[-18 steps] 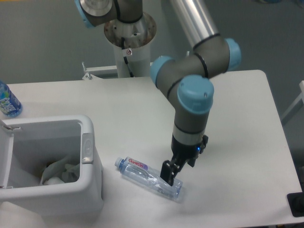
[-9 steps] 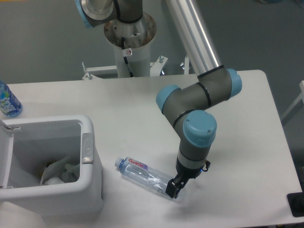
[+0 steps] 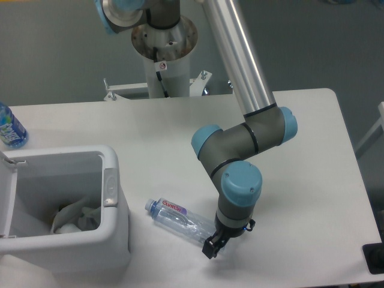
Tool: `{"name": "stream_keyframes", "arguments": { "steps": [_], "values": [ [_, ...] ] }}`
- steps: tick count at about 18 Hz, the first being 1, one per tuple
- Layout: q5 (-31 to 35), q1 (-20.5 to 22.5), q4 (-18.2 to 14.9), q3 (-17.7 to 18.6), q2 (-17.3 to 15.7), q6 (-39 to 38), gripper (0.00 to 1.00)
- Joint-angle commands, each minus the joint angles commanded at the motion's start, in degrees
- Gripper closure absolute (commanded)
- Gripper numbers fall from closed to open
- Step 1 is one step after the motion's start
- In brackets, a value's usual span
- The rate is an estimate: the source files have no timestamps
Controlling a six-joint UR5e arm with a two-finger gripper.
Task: Place the trash in the trash can
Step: 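Close the gripper around the bottle's bottom end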
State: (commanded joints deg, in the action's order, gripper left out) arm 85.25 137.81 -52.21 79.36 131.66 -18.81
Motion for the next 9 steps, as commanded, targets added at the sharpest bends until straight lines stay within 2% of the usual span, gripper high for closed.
{"name": "stream_keyframes", "arguments": {
  "steps": [1,3,9],
  "values": [
    [0.2,-0.1,0.0,0.1,0.0,0.0,0.0],
    [0.4,-0.1,0.0,0.7,-0.3,0.1,0.08],
    [0.4,-0.5,-0.1,1.2,-0.3,0.1,0.22]
  ]
}}
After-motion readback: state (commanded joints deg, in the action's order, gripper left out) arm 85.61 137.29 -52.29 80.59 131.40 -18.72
